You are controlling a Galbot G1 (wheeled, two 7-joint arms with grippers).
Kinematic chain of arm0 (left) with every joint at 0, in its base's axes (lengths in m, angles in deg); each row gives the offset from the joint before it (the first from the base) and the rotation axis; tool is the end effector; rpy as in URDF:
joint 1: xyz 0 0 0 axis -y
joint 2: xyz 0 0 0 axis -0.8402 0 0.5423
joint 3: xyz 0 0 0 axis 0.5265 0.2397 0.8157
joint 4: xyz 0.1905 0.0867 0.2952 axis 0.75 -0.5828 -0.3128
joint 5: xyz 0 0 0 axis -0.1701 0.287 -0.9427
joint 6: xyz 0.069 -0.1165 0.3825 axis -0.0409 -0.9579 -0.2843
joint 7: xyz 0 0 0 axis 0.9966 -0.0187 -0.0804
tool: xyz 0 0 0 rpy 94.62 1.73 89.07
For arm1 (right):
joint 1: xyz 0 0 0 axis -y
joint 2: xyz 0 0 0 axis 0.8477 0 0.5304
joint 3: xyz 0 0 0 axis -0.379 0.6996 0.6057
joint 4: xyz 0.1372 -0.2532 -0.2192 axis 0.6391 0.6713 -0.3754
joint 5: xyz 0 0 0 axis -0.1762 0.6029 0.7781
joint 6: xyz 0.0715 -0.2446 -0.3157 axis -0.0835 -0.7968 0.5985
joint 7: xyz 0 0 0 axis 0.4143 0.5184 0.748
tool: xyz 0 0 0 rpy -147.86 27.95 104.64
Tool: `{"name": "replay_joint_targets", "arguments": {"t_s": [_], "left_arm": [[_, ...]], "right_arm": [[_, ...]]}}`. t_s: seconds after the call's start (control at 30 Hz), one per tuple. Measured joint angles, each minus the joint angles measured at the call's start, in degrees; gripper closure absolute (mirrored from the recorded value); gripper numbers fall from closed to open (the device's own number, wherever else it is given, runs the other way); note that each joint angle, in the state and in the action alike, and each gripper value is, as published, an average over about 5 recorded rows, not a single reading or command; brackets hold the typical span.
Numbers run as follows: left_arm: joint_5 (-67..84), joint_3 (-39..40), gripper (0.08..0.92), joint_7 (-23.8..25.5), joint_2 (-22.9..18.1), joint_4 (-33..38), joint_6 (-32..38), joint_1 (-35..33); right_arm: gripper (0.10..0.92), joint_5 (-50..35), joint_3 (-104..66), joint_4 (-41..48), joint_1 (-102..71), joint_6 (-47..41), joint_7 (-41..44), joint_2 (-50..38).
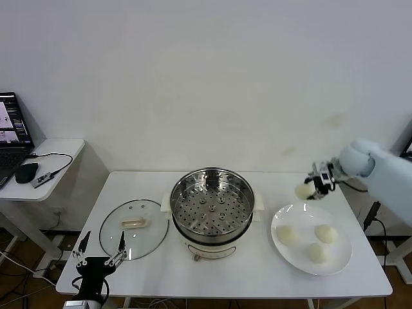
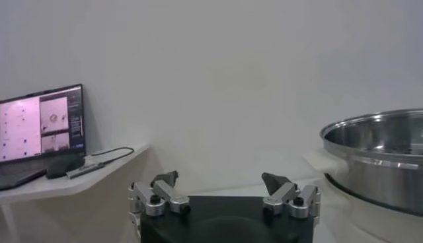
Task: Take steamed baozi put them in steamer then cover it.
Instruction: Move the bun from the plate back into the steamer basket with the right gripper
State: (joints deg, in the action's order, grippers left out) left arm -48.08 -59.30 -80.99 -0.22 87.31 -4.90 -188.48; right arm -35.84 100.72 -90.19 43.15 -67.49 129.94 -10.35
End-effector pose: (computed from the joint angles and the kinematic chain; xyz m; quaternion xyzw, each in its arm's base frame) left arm 0.1710 0.0650 -0.3051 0.0503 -0.9936 -0.0957 0.0335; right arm 0.5845 -0.1653 -0.0893 0.4372 -0.6032 0.5772 0.3343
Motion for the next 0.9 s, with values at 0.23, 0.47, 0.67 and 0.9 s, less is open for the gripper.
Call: {"name": "replay_joint_targets", "arguments": {"t_s": [0.23,0.47,0.67,0.9], "left_arm": [[0.05,-0.19,0.177,0.01,-0.04,0.00,-0.02,0.25],[0.10,-1.01,0.177,0.01,-0.29,0.24,0.12,-0.25],[0.06,-1.68,0.177,-0.05,-0.72,0.80,0.11,-0.51],[-0.06,-2.21,0.177,-0.10,-1.22,1.64,-0.15,-0.60]], "right_arm": [[0.448,-6.33,7.52,-3.39,10.62,-0.38,-1.10,4.49],[0.446,-9.85,13.59,-4.16,16.43,2.19,-2.23,11.33],[0.448,-9.48,17.87,-2.97,18.10,6.70,-3.71,18.27],[0.448,-5.23,21.26,-0.59,17.79,13.40,-5.36,25.34]]}}
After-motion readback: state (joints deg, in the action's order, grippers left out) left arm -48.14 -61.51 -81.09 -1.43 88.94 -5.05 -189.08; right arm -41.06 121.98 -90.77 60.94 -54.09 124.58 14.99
